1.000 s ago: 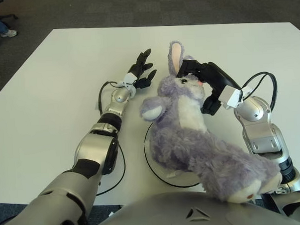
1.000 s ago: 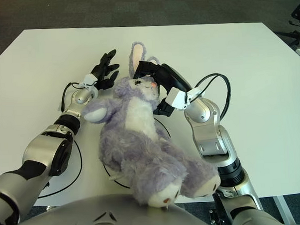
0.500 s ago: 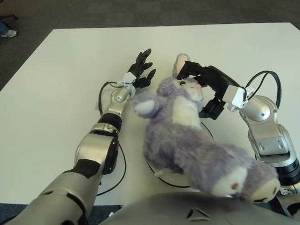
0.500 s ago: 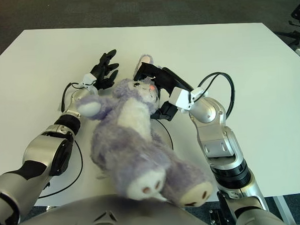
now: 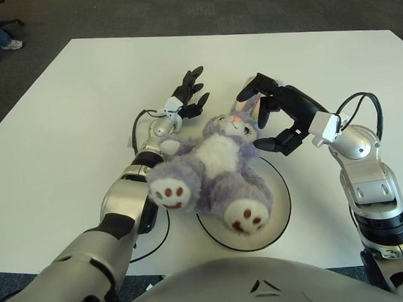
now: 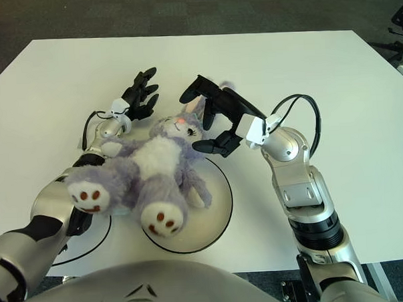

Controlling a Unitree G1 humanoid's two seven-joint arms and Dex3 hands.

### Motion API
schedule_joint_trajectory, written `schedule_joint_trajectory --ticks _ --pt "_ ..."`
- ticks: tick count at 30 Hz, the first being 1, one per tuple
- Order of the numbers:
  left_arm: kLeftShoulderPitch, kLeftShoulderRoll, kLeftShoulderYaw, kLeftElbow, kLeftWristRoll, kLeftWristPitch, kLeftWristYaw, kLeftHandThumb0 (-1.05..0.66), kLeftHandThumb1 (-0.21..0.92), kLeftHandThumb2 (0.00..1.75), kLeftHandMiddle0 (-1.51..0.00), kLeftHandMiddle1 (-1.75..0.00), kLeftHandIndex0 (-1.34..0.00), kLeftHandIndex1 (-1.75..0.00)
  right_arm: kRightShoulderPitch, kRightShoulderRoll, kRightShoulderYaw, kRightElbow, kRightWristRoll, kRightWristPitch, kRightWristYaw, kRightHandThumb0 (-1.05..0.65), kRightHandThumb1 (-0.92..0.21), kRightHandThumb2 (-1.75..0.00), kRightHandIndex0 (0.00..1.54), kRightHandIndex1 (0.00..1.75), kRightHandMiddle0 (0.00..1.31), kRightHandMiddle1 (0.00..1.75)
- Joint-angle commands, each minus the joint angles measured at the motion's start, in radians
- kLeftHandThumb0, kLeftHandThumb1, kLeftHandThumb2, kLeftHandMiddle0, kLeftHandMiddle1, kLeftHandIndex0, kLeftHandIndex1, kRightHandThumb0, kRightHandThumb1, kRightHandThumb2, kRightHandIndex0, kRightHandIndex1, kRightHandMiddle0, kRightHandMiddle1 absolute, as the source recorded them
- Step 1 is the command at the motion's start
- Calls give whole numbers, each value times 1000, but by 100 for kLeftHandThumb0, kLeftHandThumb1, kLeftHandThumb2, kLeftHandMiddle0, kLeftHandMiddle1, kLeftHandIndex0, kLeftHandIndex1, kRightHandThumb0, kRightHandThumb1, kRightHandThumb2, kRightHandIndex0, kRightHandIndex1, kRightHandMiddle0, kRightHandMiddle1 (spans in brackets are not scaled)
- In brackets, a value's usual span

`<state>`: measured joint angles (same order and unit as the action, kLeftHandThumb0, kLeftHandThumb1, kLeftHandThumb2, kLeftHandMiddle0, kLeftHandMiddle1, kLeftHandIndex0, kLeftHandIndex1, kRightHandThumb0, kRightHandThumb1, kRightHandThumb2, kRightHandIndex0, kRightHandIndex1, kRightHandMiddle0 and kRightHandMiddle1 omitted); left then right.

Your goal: Put the doll into the plate.

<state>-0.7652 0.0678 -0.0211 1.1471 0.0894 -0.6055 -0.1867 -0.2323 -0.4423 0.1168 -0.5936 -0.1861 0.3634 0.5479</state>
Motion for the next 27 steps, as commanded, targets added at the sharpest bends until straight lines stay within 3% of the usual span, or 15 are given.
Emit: schedule_joint_trajectory --ticks 1,6,7,9,13,21,27 --pt "-13 1 5 -11 -10 17 -22 -60 91 56 -23 -67 0 -55 -8 -30 -18 9 16 -38 11 40 -44 -96 66 146 0 100" --pt "-7 4 -1 -21 -4 11 -22 -58 90 59 -25 -72 0 -55 -10 -55 -25 11 14 -62 12 43 -41 -99 69 147 0 96" --pt "-5 5 -4 -23 1 6 -18 -59 91 60 -25 -76 0 -51 -11 -63 -27 10 6 -68 10 48 -28 -122 73 157 0 96" --pt "-4 7 -8 -25 9 -4 -8 -60 92 62 -26 -89 0 -48 -12 -75 -28 10 -8 -74 6 52 -19 -140 76 165 0 96" --pt "-4 11 -14 -22 23 -17 11 -62 92 64 -29 -109 0 -45 -12 -92 -31 9 -9 -76 9 57 -9 -158 81 173 0 94" --pt "-5 13 -20 -10 38 -32 38 -65 92 67 -40 -131 0 -39 -19 -131 -54 13 22 -71 37 59 -5 -163 83 175 0 86" --pt "-5 15 -23 -4 51 -45 59 -65 92 67 -44 -138 0 -39 -43 -160 -85 41 61 -104 68 58 -7 -161 81 175 0 79"
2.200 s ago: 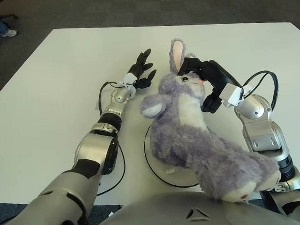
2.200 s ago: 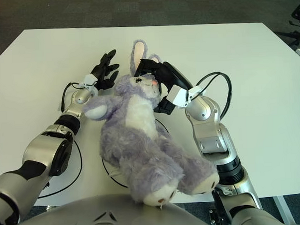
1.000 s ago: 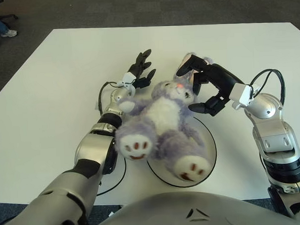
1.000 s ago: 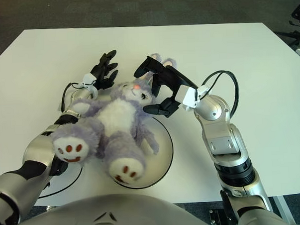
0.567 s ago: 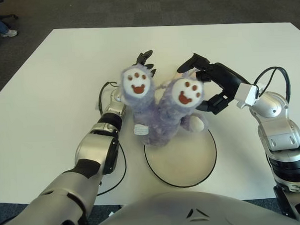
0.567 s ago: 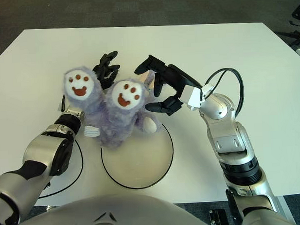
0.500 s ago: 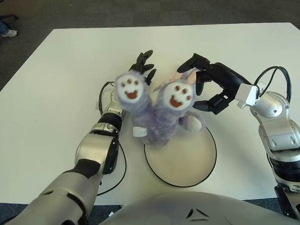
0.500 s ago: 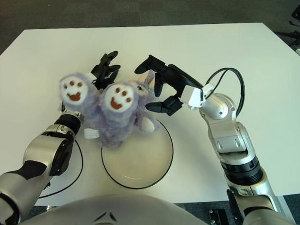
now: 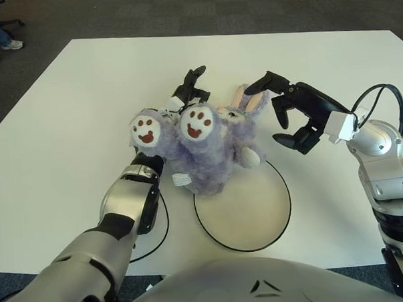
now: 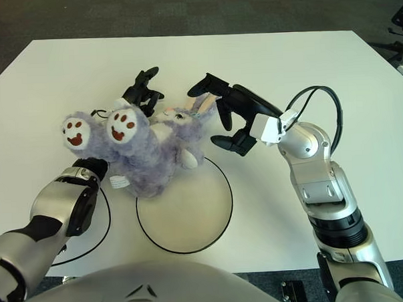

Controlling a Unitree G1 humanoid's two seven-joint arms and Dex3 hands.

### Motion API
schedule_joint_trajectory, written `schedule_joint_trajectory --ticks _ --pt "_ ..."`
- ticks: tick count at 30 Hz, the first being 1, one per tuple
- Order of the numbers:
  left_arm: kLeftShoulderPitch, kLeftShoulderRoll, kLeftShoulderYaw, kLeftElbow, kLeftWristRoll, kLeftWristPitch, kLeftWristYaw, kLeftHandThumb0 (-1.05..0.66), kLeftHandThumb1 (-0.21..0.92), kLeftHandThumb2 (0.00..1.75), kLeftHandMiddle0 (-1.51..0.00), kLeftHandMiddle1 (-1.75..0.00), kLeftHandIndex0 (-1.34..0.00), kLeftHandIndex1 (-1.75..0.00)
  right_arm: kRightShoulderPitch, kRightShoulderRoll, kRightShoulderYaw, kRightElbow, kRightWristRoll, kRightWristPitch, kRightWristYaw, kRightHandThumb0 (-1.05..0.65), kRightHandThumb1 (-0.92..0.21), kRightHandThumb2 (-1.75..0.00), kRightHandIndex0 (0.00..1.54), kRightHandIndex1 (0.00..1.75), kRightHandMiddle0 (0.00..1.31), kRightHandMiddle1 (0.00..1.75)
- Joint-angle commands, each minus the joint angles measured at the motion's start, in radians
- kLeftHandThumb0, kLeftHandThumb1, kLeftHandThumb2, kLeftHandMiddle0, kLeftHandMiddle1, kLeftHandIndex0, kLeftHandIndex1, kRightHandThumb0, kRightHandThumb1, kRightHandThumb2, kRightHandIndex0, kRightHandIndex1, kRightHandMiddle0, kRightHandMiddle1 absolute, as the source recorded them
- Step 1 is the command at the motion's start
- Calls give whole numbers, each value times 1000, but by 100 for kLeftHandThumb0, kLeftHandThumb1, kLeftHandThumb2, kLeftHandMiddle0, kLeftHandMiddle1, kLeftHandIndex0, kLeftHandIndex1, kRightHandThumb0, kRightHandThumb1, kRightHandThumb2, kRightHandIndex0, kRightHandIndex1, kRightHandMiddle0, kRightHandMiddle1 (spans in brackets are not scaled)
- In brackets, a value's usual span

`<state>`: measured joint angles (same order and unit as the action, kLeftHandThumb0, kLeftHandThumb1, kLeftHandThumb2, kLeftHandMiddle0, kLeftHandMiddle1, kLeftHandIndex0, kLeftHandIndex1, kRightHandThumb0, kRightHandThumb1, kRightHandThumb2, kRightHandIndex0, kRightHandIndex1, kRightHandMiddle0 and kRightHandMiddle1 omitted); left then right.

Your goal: Put the doll into the plate.

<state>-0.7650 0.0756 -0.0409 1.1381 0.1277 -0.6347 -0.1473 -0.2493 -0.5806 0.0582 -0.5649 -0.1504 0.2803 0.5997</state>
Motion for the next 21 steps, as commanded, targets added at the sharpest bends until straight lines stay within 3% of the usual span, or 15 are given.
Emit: schedule_joint_trajectory --ticks 1,12,17,21 --pt "-5 7 -5 6 15 -16 23 -65 92 67 -45 -139 0 -39 -28 -24 -32 14 34 -19 21 58 -7 -161 81 175 0 78" --pt "-10 10 -13 14 27 4 27 -65 92 67 -43 -139 0 -31 -44 -89 -156 93 171 -14 92 58 -6 -162 82 175 0 85" --pt "-12 10 -12 14 29 18 27 -65 92 68 -42 -140 0 -30 -44 -106 -195 133 171 -61 72 58 -6 -162 82 175 0 87" --pt "-13 9 -10 12 26 27 28 -65 92 69 -40 -140 0 -31 -51 -105 -211 182 154 -110 41 54 -14 -149 76 171 0 90"
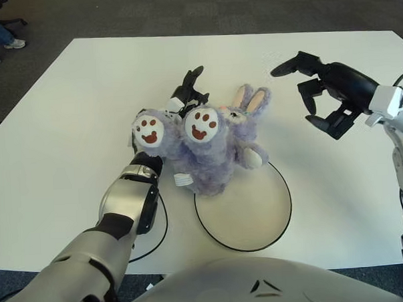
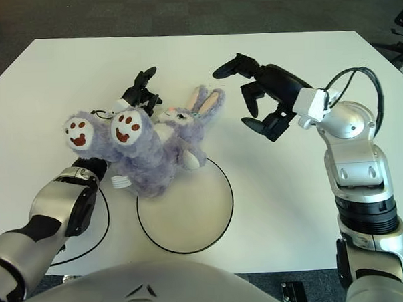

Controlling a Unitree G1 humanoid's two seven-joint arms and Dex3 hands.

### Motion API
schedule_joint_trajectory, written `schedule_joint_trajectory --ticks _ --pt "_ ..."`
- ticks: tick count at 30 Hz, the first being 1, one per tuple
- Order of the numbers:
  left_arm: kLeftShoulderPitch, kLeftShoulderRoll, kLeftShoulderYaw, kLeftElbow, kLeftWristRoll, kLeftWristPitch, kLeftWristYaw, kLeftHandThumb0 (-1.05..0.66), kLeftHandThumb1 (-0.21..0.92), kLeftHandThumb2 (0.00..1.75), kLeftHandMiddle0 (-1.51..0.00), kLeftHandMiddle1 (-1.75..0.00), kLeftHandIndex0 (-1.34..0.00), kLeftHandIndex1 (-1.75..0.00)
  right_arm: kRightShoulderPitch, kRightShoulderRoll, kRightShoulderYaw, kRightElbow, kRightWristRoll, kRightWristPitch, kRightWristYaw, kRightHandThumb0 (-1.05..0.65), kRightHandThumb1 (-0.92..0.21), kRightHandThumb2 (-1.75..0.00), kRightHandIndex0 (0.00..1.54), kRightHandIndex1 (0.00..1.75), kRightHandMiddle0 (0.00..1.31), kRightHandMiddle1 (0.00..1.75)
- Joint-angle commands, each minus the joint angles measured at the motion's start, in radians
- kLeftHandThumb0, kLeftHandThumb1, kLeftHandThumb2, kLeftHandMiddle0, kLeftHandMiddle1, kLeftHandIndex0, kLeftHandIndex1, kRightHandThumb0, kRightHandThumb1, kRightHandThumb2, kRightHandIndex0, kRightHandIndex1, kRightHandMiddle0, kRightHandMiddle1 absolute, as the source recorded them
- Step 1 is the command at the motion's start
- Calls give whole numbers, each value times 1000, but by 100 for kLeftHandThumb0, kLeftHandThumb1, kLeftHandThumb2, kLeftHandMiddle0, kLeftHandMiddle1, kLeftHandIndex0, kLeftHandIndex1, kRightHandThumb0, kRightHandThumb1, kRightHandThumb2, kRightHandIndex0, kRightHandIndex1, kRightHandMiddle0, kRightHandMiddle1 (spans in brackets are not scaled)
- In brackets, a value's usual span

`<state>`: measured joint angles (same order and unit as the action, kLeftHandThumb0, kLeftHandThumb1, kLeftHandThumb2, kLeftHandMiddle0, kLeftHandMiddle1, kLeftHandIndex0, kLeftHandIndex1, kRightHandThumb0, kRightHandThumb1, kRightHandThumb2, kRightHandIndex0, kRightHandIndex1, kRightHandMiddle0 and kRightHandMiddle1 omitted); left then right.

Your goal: Put the doll into the plate.

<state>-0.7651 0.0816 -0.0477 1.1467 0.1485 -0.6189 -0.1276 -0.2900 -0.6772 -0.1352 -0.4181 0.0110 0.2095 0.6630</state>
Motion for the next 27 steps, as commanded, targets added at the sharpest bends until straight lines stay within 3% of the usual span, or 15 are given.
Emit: schedule_joint_trajectory --ticks 1,4,5,7,9,18,23,27 --pt "-13 3 -3 3 5 14 9 -65 92 69 -40 -139 0 -32 -12 -9 -19 44 -10 -45 -29 21 -13 -137 63 147 0 90" --pt "-13 1 0 1 1 20 7 -64 92 68 -40 -137 0 -35 -12 -8 -26 59 -11 -41 -48 -16 -12 -121 43 119 0 91" --pt "-13 0 2 -1 -3 23 4 -64 92 68 -41 -137 0 -36 -12 -5 -28 57 -13 -27 -58 -18 -12 -120 40 114 0 91" --pt "-12 0 5 -3 -7 27 0 -62 92 67 -43 -139 0 -38 -12 -2 -29 54 -13 -11 -71 -18 -9 -122 32 95 0 90" --pt "-11 -1 7 -4 -10 31 -3 -62 92 67 -43 -140 0 -39 -12 -3 -28 49 -15 5 -80 -16 -8 -123 30 86 0 89" --pt "-8 -4 9 -13 -12 39 5 -59 92 66 -44 -134 0 -42 -18 -14 -1 20 -64 67 -116 -4 -4 -130 23 63 0 85" --pt "-2 -13 17 -30 -25 47 4 -55 92 65 -45 -133 0 -48 -6 17 97 14 -179 -4 -174 -10 -7 -127 19 55 0 83" --pt "1 -15 14 -39 -25 53 16 -54 91 65 -46 -133 0 -52 -1 27 124 18 -206 -63 -195 -15 -9 -123 17 51 0 77"
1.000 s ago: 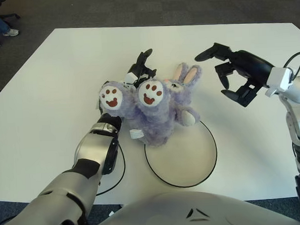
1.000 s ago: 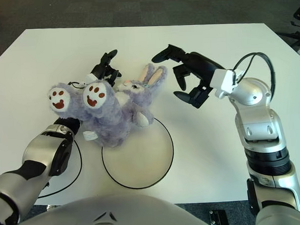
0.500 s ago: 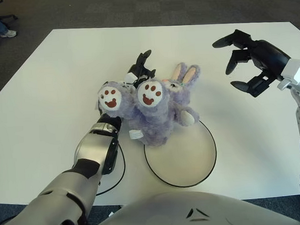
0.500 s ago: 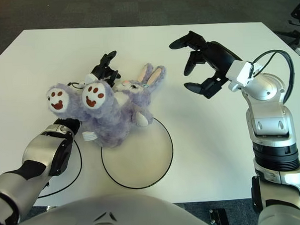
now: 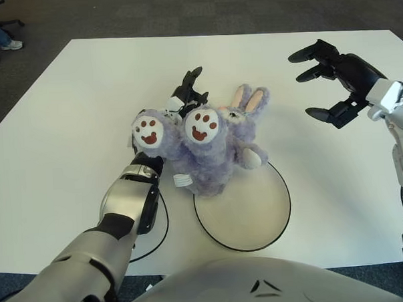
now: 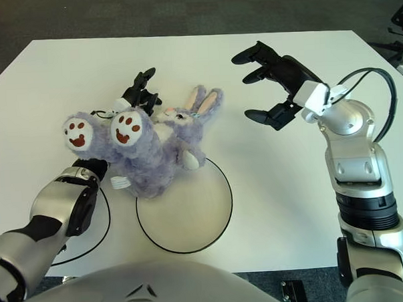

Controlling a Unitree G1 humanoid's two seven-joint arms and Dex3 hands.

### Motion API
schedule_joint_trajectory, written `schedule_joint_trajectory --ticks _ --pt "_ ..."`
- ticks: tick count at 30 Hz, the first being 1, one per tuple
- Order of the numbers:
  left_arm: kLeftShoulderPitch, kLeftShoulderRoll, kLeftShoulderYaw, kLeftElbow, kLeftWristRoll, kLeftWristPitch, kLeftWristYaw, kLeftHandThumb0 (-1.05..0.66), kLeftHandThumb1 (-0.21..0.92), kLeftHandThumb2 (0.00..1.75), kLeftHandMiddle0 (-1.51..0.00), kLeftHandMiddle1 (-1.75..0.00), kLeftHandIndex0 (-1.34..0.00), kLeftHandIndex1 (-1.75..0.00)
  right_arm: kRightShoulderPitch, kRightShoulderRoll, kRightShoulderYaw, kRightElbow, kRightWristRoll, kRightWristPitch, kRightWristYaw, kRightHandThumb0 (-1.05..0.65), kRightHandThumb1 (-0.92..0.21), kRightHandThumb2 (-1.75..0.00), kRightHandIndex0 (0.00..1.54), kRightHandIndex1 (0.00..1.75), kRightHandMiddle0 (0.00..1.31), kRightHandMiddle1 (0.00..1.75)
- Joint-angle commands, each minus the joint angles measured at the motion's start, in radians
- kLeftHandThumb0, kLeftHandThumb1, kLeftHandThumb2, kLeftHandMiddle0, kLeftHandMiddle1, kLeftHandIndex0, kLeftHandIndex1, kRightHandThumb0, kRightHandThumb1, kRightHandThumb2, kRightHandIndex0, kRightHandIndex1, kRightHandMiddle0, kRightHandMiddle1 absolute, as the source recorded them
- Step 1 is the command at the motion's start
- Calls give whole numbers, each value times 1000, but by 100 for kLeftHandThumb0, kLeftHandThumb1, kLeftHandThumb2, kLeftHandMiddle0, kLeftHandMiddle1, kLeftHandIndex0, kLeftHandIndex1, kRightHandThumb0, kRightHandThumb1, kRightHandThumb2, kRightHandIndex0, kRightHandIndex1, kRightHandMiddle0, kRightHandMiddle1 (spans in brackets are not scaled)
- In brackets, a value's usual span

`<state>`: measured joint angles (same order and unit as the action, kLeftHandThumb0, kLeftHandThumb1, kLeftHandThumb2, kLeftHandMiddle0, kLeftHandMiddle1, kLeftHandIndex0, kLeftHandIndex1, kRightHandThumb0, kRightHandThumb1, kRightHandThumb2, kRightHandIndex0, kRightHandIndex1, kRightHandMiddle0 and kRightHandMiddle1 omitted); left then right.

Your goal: Put the doll into the plate.

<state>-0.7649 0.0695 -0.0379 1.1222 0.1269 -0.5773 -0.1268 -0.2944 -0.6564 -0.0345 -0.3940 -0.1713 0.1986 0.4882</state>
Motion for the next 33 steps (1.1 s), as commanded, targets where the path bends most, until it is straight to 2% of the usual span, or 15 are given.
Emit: schedule_joint_trajectory --ticks 1,8,16,22,26,29,30,31,32,33 --pt "1 -4 3 -16 -2 13 19 -54 90 65 -46 -133 0 -54 6 6 23 -5 -29 -63 -22 -16 -9 -122 17 48 0 73" --pt "2 -9 2 -20 0 21 29 -51 86 68 -44 -132 0 -59 7 -18 28 3 -64 -109 -5 -25 -14 -114 15 34 0 55" --pt "5 -14 6 -28 -11 27 22 -47 80 74 -43 -139 0 -62 -15 -20 75 62 -100 -208 4 -42 -21 -104 12 20 0 33" --pt "5 -14 6 -29 -10 19 22 -47 78 76 -39 -136 0 -64 -20 -10 106 95 -102 -233 28 -55 -28 -94 16 18 0 23" --pt "6 -14 6 -32 -11 16 19 -47 78 77 -37 -134 0 -65 -10 5 122 110 -116 -245 16 -57 -29 -92 19 18 0 20" --pt "8 -14 6 -34 -12 13 16 -46 77 78 -38 -135 0 -67 9 22 132 124 -128 -272 -7 -61 -33 -88 25 31 0 19" --pt "8 -13 6 -35 -11 12 16 -46 77 78 -38 -135 0 -67 10 24 133 125 -130 -277 -9 -61 -35 -85 23 74 0 19" --pt "8 -13 6 -35 -11 12 17 -46 77 78 -38 -135 0 -67 11 26 134 127 -131 -281 -11 -61 -36 -85 20 106 0 19" --pt "9 -13 5 -35 -10 9 18 -46 77 78 -38 -135 0 -67 11 29 135 127 -130 -285 -11 -62 -36 -84 19 117 0 19" --pt "10 -14 5 -36 -10 6 21 -47 77 78 -37 -134 0 -67 13 32 136 125 -125 -288 -8 -60 -35 -86 24 138 0 18"
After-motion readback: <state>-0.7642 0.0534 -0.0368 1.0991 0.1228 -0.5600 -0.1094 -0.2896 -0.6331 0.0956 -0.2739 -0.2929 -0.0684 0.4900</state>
